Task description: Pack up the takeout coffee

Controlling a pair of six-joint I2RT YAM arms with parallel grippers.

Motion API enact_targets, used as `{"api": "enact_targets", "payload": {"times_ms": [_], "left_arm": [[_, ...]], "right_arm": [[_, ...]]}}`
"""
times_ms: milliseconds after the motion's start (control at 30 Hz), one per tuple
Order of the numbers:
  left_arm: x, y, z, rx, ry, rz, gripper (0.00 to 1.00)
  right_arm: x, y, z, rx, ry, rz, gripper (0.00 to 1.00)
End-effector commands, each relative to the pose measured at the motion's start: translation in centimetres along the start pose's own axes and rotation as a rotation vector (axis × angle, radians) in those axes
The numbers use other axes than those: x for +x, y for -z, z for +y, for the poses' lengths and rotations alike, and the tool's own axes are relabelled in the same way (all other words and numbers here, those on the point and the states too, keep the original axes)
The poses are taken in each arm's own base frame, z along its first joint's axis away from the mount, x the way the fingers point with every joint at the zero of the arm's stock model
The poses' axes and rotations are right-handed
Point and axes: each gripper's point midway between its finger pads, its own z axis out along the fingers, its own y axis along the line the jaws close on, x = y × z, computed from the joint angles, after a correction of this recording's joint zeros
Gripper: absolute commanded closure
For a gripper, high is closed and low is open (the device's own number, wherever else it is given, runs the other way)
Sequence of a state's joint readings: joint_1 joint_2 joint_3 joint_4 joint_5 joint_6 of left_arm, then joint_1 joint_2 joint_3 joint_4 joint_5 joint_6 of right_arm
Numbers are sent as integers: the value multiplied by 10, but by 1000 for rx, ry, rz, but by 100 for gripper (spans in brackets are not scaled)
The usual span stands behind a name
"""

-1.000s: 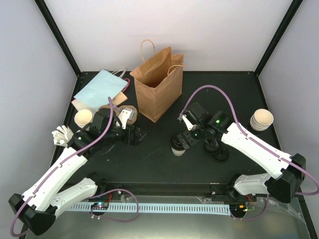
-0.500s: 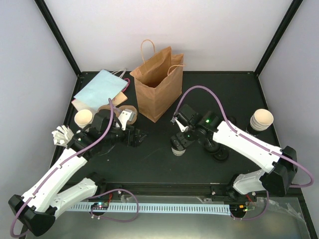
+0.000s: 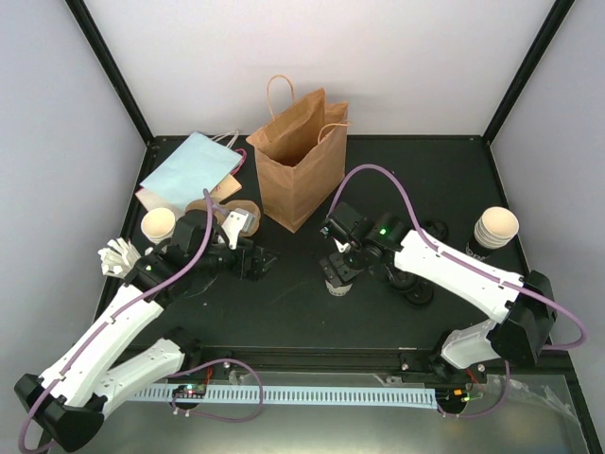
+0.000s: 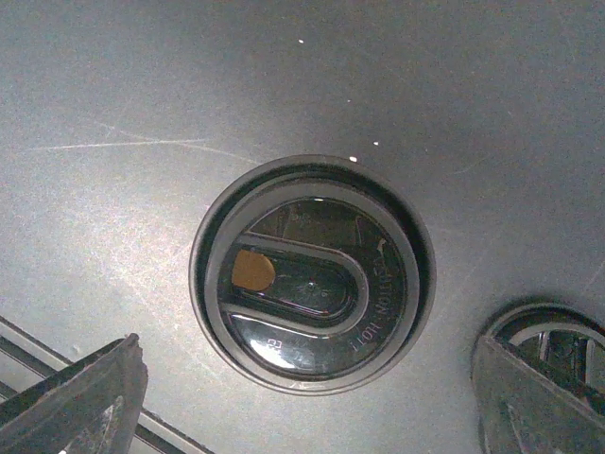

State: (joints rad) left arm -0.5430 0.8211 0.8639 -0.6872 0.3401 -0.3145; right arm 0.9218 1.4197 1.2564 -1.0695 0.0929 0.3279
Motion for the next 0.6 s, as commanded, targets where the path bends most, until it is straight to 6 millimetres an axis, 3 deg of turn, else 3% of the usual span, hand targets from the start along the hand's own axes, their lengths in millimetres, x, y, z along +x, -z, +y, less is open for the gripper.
{"api": "enact_targets", "payload": {"times_ms": [0, 567], "left_arm": [[-5, 4, 2, -11, -19, -32, 1], [-3, 3, 5, -25, -11, -31, 1]], "right_arm": [[-2, -5, -1, 19, -26, -10, 4], [2, -20, 2, 20, -33, 36, 11]]}}
